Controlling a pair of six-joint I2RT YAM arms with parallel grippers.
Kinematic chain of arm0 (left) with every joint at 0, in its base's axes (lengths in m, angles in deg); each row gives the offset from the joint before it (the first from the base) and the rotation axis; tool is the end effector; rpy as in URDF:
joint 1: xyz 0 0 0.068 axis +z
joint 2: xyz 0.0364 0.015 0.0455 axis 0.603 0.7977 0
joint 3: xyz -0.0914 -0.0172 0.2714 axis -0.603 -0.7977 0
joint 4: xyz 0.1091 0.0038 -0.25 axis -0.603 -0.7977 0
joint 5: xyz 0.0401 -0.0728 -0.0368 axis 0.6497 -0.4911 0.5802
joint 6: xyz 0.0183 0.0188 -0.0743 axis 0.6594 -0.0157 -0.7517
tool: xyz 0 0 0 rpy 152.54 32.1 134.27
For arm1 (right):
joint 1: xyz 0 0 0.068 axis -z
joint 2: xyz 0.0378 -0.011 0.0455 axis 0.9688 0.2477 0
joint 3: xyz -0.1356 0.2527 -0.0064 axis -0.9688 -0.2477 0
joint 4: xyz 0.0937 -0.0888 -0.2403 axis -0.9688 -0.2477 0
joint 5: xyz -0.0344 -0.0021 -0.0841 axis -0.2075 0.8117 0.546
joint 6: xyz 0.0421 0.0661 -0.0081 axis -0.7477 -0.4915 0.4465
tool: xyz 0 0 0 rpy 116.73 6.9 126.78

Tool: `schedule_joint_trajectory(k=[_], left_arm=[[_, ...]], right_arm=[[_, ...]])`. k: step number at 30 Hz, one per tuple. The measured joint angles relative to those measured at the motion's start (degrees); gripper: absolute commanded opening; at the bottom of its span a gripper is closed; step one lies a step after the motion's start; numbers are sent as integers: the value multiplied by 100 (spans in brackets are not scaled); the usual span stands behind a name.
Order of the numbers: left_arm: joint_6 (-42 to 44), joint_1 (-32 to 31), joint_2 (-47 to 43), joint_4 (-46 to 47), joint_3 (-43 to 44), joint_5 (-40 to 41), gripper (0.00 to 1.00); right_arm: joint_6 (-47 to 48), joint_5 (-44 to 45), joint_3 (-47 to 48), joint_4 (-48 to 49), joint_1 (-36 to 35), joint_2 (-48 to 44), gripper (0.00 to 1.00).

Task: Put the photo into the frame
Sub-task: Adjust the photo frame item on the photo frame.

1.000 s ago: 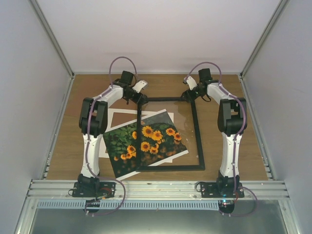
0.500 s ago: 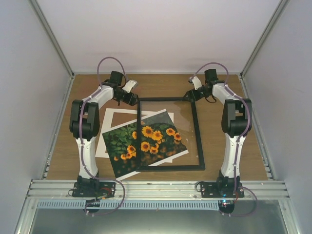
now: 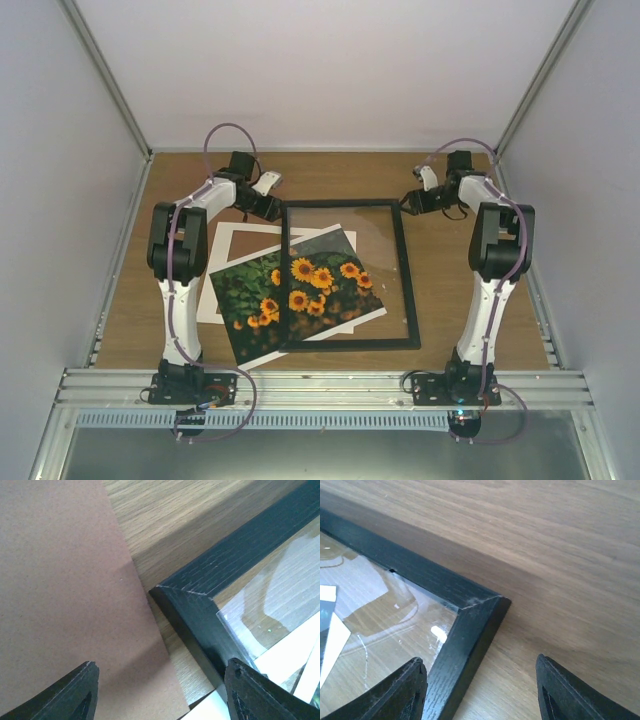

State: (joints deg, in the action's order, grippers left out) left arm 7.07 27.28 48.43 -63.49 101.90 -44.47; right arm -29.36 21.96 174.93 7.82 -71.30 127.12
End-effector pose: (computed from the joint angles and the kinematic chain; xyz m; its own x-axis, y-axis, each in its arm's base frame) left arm 0.4802 -0.1085 0.1361 -0.7778 0.3783 -0.5019 0.5351 0.8175 -0.2131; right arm 0.4853 0.0027 0.1399 -0.8409 -0.1594 -0.5172 -0.4091 0.8129 0.4145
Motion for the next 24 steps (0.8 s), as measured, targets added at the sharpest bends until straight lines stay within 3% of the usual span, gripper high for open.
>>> schedule_joint_trajectory(k=[15, 24], left_arm=[[-109, -431, 216, 240, 98, 74, 66], [-33, -428, 225, 221, 170, -186, 86]], right_arm=[[-46, -612, -101, -116, -11, 162, 57], [-44, -721, -140, -87, 9, 160, 61]])
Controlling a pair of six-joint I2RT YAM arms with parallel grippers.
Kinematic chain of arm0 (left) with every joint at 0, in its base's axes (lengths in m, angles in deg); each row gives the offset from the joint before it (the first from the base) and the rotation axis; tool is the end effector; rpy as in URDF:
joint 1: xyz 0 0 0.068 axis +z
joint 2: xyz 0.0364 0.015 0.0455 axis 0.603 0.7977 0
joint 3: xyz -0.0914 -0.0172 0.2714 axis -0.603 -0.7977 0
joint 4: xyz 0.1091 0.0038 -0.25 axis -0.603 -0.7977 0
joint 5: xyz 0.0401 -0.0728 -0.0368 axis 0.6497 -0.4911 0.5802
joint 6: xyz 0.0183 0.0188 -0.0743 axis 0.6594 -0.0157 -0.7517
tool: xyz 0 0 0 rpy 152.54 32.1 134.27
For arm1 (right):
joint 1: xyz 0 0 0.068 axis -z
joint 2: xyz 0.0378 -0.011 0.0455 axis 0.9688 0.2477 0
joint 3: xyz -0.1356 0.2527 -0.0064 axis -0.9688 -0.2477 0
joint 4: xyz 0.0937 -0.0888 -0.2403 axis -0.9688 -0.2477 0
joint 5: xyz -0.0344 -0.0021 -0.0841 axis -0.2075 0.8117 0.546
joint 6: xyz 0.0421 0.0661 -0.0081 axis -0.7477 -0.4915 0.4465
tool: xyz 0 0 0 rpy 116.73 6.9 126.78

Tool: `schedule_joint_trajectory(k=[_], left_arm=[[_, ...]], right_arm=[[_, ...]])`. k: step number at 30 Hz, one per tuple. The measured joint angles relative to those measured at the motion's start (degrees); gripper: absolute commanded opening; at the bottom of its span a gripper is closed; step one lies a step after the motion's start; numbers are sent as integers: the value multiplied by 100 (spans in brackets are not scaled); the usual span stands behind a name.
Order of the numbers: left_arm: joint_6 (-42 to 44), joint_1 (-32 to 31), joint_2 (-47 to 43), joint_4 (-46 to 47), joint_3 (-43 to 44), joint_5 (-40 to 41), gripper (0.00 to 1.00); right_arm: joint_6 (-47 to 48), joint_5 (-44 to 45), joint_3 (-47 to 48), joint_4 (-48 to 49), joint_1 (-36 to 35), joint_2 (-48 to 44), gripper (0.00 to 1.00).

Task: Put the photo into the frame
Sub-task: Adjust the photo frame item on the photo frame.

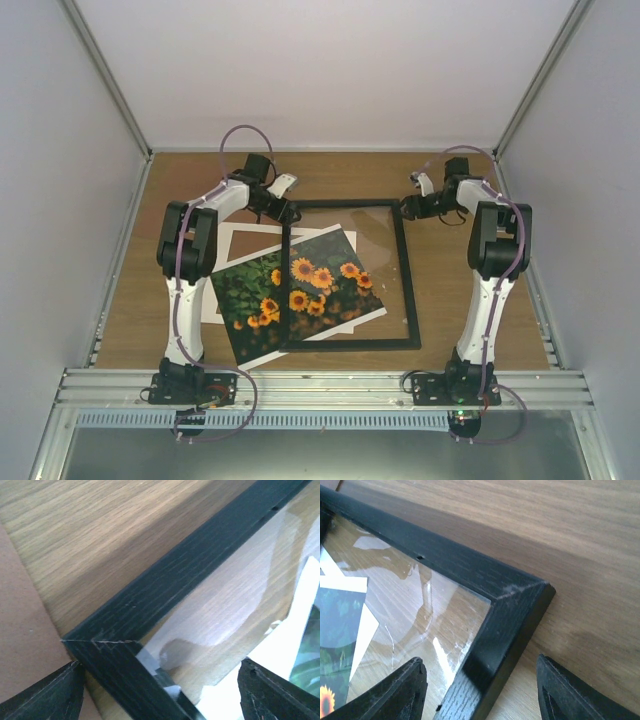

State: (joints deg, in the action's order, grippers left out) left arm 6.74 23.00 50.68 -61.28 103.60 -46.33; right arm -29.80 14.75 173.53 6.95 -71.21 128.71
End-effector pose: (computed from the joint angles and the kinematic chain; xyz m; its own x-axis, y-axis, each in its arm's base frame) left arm 0.4811 -0.1487 0.1297 -0.7339 0.4233 -0.5313 0.6060 0.7613 -0.2305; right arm 0.4777 0.0091 0.1244 -0.8669 -0.1287 -0.4816 -0.4081 0.7381 0.5374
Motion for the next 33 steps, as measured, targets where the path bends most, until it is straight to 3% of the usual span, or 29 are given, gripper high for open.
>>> schedule_joint_trajectory(k=[6, 17, 27, 33], left_arm=[[2, 149, -380, 76, -302, -634, 87], [-719, 638, -761, 387, -557, -1663, 71], [-1773, 487, -516, 323, -656, -1080, 72], [-2055, 251, -496, 389, -780, -656, 73]], right_arm=[[46, -61, -170, 70, 105, -24, 62], [-85, -337, -168, 341, 129, -79, 57], [428, 151, 354, 859, -72, -149, 51], [1281, 669, 721, 916, -706, -98, 46]])
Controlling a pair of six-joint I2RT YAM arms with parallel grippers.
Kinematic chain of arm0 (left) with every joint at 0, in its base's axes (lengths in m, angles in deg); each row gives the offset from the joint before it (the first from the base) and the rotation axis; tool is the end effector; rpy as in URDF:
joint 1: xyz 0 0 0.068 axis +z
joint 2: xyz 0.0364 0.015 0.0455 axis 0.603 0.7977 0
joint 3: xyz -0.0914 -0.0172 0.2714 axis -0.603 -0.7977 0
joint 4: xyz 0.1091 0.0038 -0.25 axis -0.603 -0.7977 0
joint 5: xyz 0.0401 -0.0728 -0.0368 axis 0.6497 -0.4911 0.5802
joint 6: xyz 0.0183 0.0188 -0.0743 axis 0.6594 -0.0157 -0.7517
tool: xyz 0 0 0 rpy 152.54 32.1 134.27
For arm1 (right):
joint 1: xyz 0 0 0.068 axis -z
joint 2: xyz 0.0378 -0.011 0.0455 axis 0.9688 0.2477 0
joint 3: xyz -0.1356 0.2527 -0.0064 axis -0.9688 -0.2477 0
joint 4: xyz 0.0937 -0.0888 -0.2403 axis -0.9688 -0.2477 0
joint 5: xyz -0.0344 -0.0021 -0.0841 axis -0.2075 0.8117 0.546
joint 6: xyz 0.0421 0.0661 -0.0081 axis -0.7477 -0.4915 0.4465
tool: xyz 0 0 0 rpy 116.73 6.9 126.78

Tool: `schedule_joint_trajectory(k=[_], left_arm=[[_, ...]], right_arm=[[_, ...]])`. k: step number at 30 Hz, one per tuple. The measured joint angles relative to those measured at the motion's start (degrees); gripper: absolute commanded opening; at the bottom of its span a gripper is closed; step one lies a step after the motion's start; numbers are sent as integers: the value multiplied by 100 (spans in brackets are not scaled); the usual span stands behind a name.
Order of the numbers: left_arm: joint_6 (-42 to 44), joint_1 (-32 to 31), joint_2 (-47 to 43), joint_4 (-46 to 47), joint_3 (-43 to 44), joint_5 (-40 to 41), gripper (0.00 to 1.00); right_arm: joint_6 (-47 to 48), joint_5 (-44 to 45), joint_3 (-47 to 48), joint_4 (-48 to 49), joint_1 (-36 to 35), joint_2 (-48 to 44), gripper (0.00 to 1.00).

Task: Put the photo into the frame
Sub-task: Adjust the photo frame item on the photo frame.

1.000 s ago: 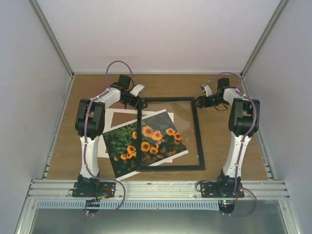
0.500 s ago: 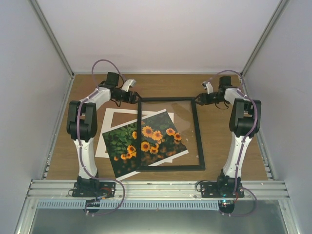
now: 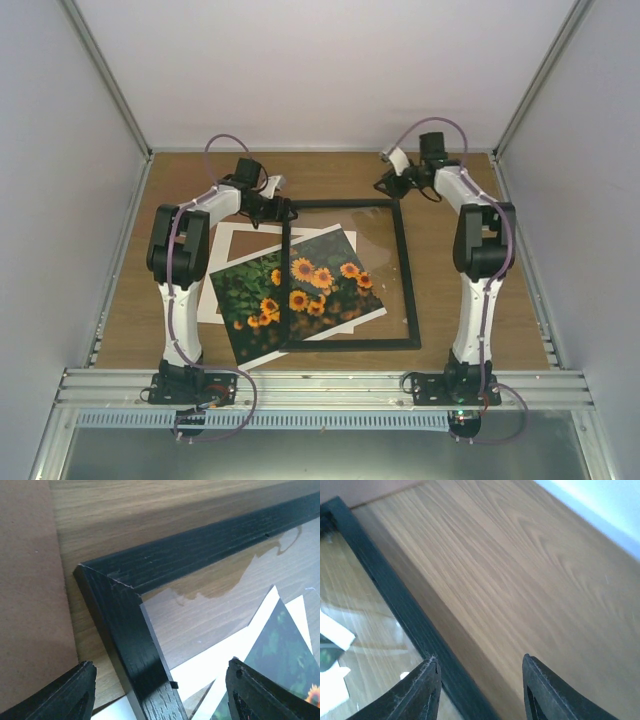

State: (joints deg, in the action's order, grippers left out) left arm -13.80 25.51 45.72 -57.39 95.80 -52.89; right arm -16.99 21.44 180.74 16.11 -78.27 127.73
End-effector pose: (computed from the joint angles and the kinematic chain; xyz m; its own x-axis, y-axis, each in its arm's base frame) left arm 0.4627 -0.1295 0.1356 -0.9007 0.0943 -0.4240 0.3157 0.8125 -0.4900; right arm 0.5162 0.0637 0.1764 -0.5284 -0.4067 -0.7452 -0.7222 0.6767 0.1429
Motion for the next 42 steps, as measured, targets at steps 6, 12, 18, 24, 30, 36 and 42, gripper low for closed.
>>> schedule_joint_trajectory(k=[6, 12, 18, 24, 30, 36, 42], left_arm=[[-107, 63, 0, 131, -22, 177, 76], [-72, 197, -35, 205, -144, 195, 78], [-52, 293, -142, 291, -289, 186, 79], [-52, 310, -254, 358, -393, 142, 79], [-55, 323, -258, 420, -433, 42, 81], [-63, 350, -258, 461, -431, -149, 80], [-72, 358, -258, 468, -431, -214, 80]], right_arm=[[660, 66, 1056, -138, -715, 431, 41], [1003, -136, 1766, -485, -946, 1078, 41], [1287, -328, 1790, -874, -1038, 1390, 39], [1480, -426, 1810, -1014, -1095, 1419, 39], [1729, -485, 1943, -1204, -1095, 1526, 40], [1954, -413, 2229, -1419, -1123, 1810, 37], [2273, -232, 2238, -1580, -1215, 1814, 27]])
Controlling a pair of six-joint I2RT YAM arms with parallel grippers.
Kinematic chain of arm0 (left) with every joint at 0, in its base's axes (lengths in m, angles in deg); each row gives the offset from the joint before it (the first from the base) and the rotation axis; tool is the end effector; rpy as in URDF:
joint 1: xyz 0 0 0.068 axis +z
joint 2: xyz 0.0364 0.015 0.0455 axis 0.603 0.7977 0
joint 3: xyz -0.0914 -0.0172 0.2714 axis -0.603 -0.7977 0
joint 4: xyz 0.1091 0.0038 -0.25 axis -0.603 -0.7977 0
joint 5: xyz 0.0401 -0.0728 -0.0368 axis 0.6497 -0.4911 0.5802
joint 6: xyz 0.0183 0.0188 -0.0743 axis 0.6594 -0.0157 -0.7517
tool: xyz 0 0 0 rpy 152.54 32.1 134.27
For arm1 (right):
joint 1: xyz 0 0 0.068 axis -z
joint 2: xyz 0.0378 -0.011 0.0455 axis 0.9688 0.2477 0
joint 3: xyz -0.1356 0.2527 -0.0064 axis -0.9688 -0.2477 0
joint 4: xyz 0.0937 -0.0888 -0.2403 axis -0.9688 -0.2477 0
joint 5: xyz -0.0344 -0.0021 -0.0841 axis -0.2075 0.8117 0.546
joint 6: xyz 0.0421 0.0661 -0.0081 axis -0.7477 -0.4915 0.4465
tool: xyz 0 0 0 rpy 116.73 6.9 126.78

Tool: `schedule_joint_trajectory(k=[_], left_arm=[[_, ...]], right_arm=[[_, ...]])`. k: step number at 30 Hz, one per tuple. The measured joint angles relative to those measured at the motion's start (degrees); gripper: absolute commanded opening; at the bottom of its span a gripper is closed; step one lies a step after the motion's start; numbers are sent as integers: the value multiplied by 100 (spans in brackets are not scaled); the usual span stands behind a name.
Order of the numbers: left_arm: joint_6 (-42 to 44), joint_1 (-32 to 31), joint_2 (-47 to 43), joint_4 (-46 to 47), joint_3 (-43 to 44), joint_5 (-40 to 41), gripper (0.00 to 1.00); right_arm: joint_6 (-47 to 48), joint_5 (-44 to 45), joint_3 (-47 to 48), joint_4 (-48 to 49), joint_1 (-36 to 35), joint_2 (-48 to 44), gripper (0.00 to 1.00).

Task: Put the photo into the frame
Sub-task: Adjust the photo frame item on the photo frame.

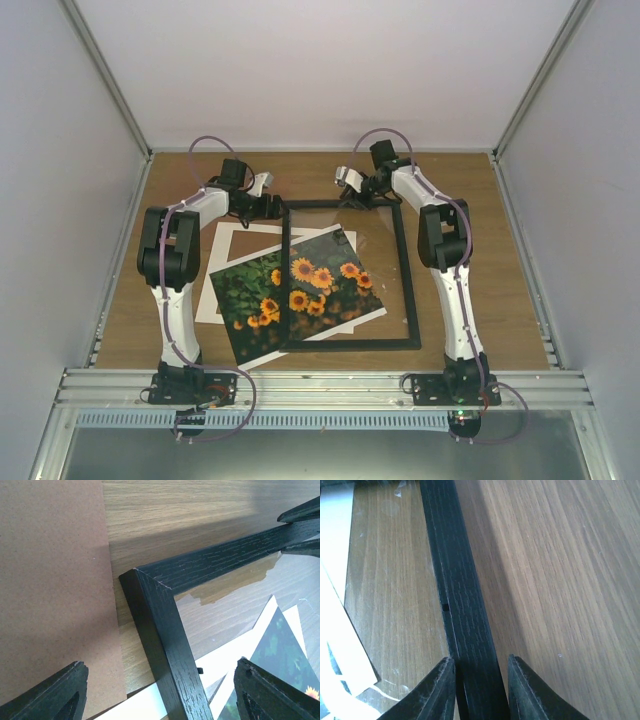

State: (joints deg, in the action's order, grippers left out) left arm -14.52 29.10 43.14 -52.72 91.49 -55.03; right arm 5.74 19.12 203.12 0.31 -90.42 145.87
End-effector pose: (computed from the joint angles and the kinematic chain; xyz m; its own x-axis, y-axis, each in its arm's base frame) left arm 0.4612 -0.1013 0.1392 -0.8873 0.0266 -0.4604 0.2914 0.8062 -0.5149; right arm 0.5313 0.1837 0.1215 -0.2038 -0.6816 -0.7027 -0.9669 0.2527 0.0353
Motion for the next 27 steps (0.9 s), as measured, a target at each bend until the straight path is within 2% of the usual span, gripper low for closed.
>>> schedule_joint_trajectory(k=[3, 6, 8, 13, 21, 27], left_arm=[[-7, 2, 0, 2, 0, -24, 82], [-9, 9, 0, 48, -2, -83, 85], [-42, 33, 0, 127, -20, -166, 89], [-190, 240, 0, 286, -116, -535, 99], [-619, 542, 0, 796, -157, -1561, 99], [-1185, 546, 2, 1506, -302, -2621, 99]], right_arm=[[96, 61, 17, 24, -2, 0, 19], [203, 37, 44, 7, -2, 0, 6], [247, 33, 46, 4, -4, 0, 1], [247, 28, 46, 11, -4, -15, 1], [-61, -52, -170, 223, -9, -334, 1], [-345, -210, -621, 761, -9, -1143, 1]])
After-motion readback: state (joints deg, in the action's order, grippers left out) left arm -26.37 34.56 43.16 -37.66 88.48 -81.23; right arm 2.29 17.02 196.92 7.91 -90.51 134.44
